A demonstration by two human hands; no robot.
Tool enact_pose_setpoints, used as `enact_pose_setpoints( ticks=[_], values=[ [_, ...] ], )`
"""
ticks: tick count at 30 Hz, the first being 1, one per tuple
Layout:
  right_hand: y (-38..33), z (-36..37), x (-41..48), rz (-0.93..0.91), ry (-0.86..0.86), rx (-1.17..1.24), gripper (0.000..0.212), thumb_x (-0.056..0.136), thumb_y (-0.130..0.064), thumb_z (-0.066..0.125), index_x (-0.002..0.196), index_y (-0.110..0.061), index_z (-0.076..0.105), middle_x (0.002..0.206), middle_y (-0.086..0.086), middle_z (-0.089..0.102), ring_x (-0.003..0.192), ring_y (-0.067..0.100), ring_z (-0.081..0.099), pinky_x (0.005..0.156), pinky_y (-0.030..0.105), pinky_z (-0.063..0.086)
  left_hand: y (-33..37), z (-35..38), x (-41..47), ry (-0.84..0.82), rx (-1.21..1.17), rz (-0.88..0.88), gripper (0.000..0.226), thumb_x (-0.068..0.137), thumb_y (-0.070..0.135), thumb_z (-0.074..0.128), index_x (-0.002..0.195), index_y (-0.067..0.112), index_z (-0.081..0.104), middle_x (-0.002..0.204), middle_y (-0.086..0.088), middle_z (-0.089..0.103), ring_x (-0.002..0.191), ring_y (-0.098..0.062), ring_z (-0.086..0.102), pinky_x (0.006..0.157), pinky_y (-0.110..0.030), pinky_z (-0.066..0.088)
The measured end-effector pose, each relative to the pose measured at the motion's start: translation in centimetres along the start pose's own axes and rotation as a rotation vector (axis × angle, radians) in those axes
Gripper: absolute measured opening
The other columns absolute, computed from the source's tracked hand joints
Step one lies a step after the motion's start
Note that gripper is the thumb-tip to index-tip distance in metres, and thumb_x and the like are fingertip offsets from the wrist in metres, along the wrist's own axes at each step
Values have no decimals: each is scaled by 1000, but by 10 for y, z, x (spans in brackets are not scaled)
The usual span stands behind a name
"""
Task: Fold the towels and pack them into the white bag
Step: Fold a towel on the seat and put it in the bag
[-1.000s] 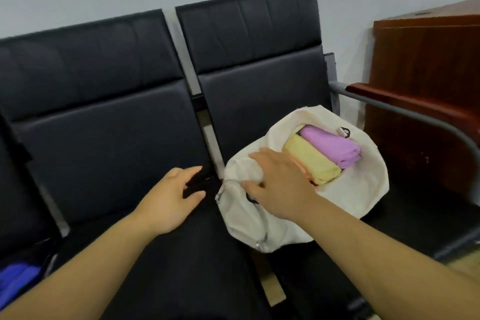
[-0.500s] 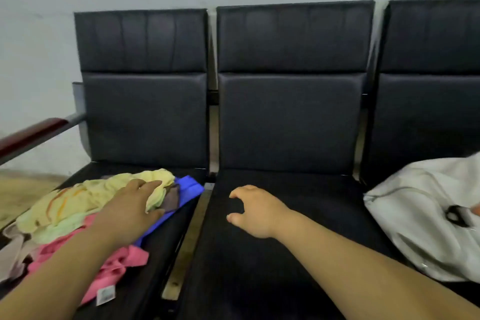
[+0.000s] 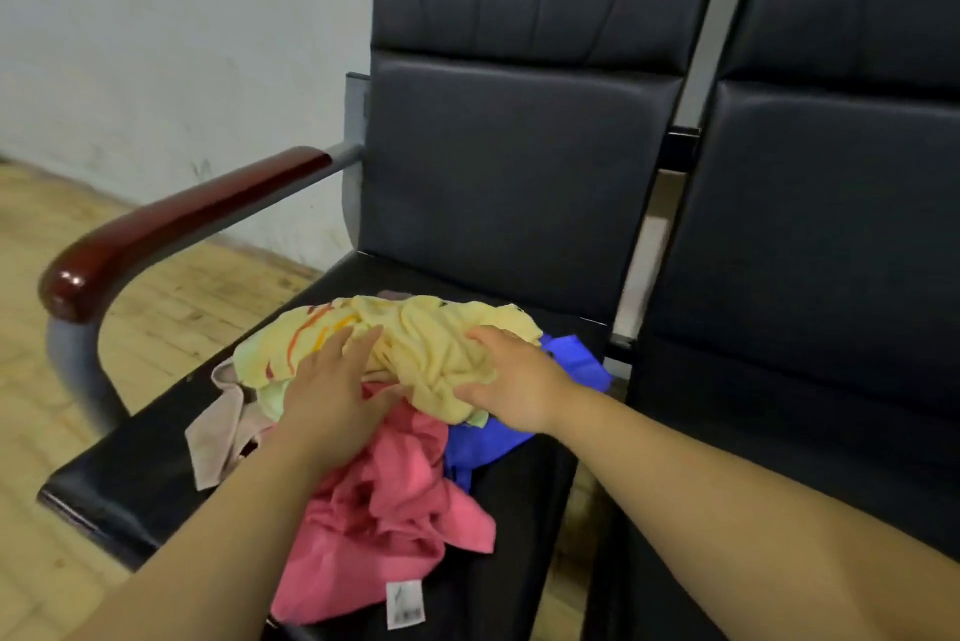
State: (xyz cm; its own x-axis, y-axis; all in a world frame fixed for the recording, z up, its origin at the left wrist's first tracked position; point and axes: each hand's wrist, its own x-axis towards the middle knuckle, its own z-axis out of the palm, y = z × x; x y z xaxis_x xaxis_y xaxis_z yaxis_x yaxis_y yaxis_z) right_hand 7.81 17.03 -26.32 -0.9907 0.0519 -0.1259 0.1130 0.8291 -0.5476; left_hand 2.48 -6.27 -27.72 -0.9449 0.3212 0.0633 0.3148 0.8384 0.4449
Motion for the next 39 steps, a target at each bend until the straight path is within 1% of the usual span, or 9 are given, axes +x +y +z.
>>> enact_pose_setpoints(
  ticks=[3,5,10,14,21,24,28,34,39],
  values=[
    [1,17,20,-32,23,35,73,87,-43,75,149,-29,39,135,-8,59,125,15,55,91,25,43,-5,5,12,4,10,26,83,85,73,52,157,39,27,167,-3,22,147,-36,29,119,-50,26],
    [4,22,24,-42,79,12,64,90,-39,73,147,-33,44,122,-11,62,114,12,58,73,13,33,-4,7,20,-11,13,25,76,89,70,50,156,43,26,166,3,22,146,-34,30,118,-51,28],
    [14,3,20,-100,91,157,48,85,-31,79,129,-37,62,89,-14,54,79,5,55,80,27,51,5,4,27,26,-75,85,38,95,49,60,131,35,65,124,5,61,113,-24,58,97,-41,47],
    [17,-42,-1,-164,159,256,35,80,-25,85,108,-38,69,84,-10,56,59,0,49,69,24,46,20,-7,20,94,-194,79,21,97,26,66,116,30,73,96,11,66,88,-9,59,85,-32,48],
    [15,-120,-84,-127,229,482,25,83,-17,83,103,-29,76,83,-1,72,76,14,69,71,28,59,73,-23,-9,116,-237,210,16,96,20,67,107,22,78,99,15,70,97,-7,63,82,-14,42],
    [27,-144,-135,-90,304,527,20,83,-15,82,98,-27,78,87,7,72,77,16,68,69,29,58,115,-34,-30,114,-269,272,14,95,21,67,100,26,79,96,20,69,97,-5,63,89,-23,46],
    [63,-175,-219,19,419,636,17,85,-12,80,98,-23,79,94,8,75,86,18,72,74,33,61,194,-39,-72,-11,-379,369,20,97,24,65,89,39,77,92,25,72,91,4,64,80,-17,48],
    [146,-207,-347,252,574,734,9,87,-14,79,94,-18,79,95,7,77,93,24,73,86,40,60,315,13,-140,-255,-576,463,15,95,20,68,94,30,79,80,13,74,73,5,65,70,-20,54],
    [216,-176,-407,556,536,371,46,80,-37,85,121,-30,67,120,-8,63,110,10,60,95,34,52,343,78,-169,-489,-323,542,28,95,37,67,122,41,62,96,14,67,93,0,64,89,-27,52]
  ],
)
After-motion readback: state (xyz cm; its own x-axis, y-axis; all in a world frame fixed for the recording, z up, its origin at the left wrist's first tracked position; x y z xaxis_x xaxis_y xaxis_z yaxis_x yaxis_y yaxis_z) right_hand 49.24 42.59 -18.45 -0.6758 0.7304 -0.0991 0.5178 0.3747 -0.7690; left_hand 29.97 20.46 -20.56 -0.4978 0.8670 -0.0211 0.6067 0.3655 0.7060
